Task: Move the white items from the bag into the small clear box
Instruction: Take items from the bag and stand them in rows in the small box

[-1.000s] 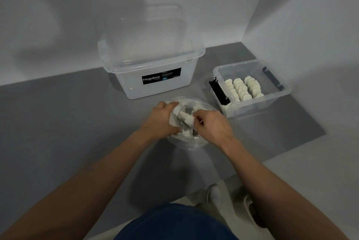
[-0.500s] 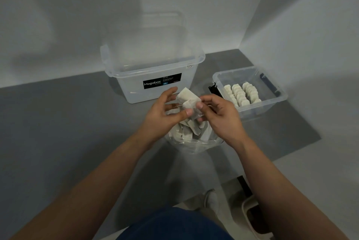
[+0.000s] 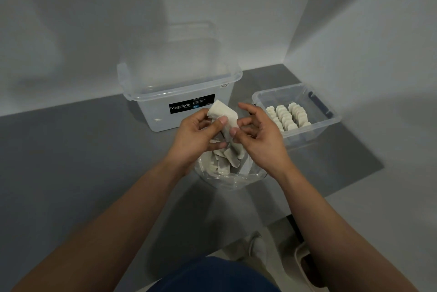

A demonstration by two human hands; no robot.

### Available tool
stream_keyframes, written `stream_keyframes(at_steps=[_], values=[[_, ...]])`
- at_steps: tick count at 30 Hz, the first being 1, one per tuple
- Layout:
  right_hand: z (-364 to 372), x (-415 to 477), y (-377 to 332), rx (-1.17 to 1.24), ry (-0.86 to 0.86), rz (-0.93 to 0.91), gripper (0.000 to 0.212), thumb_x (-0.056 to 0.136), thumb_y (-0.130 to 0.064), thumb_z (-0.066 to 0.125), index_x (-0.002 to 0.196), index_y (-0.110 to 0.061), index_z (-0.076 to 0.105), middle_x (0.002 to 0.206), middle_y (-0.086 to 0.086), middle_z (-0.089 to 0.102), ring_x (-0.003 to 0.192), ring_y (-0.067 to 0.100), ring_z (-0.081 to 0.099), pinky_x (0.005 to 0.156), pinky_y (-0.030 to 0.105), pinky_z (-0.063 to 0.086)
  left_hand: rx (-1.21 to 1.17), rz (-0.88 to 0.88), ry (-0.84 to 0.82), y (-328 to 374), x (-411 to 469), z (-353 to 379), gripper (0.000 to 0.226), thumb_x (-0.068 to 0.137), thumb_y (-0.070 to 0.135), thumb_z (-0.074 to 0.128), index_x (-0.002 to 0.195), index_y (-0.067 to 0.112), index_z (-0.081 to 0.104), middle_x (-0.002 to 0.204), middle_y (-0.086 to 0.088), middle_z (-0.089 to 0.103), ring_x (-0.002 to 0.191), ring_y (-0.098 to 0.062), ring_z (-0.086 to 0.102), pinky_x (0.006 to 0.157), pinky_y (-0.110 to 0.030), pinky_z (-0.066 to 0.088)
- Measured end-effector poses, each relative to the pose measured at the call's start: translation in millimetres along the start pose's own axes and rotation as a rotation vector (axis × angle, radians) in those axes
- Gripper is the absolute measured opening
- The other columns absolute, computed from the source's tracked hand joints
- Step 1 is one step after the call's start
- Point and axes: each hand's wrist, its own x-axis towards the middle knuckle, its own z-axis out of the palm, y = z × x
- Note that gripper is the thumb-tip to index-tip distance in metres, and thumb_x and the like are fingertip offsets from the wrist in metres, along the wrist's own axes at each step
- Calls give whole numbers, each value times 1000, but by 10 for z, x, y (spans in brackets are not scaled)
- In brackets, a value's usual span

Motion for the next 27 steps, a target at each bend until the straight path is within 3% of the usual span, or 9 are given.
stream_keyframes(at_steps=[7, 11, 15, 17, 20, 22, 25, 27], values=[[-81, -5, 21, -135, 15, -53, 52, 89, -17, 76, 135, -36, 59, 90, -8, 65, 78, 13, 70, 82, 43, 61, 39, 10, 65, -16, 77, 85, 15, 100, 19, 62, 110, 11, 72, 102, -16, 76, 87, -26, 74, 69, -33, 63], [-188, 11, 45, -119, 21, -56, 47, 91, -16, 72, 131, -39, 62, 85, -12, 63, 77, 19, 69, 81, 47, 61, -50, -52, 83, 19, 123, 147, 21, 102, 22, 60, 113, 9, 71, 108, -17, 74, 94, -31, 74, 73, -36, 62], [-339, 6, 71, -12, 108, -17, 22, 94, -7, 69, 106, -25, 75, 94, -3, 72, 85, 21, 71, 79, 49, 62, 4, -45, 143, 6, 175, 189, 18, 103, 18, 59, 114, 8, 69, 102, -16, 75, 89, -31, 75, 71, -37, 63], [-400, 24, 61, 49, 150, -1, 13, 92, -5, 70, 93, -18, 73, 86, 1, 72, 80, 21, 68, 79, 50, 60, 75, -38, 146, -17, 202, 223, 15, 101, 11, 60, 112, 11, 69, 103, -12, 75, 88, -28, 75, 72, -42, 64], [-533, 73, 43, 50, 203, 2, 19, 88, -1, 73, 82, -18, 66, 76, -3, 68, 74, 13, 63, 72, 37, 56, 94, -36, 114, -51, 231, 336, 18, 99, 6, 63, 115, 14, 68, 102, -5, 77, 89, -25, 75, 73, -42, 65], [-699, 113, 23, 38, 207, 4, 17, 88, -1, 73, 88, -16, 65, 78, 6, 69, 71, 15, 63, 66, 30, 54, 61, -39, 101, -59, 258, 427, 20, 98, 8, 64, 117, 11, 68, 104, -6, 77, 89, -24, 75, 72, -39, 65], [-1071, 213, -15, 57, 193, 21, 30, 91, 7, 64, 111, -14, 66, 83, 16, 68, 69, 21, 67, 67, 33, 60, 42, -47, 103, -84, 351, 572, 17, 98, 10, 64, 114, 10, 70, 104, -8, 77, 93, -24, 75, 71, -34, 63], [-1356, 315, -29, 90, 215, 49, 25, 93, 7, 59, 108, -11, 68, 83, 18, 65, 68, 22, 68, 68, 36, 60, 26, -56, 105, -103, 421, 697, 15, 98, 9, 64, 112, 10, 69, 104, -9, 77, 94, -24, 75, 70, -34, 63]])
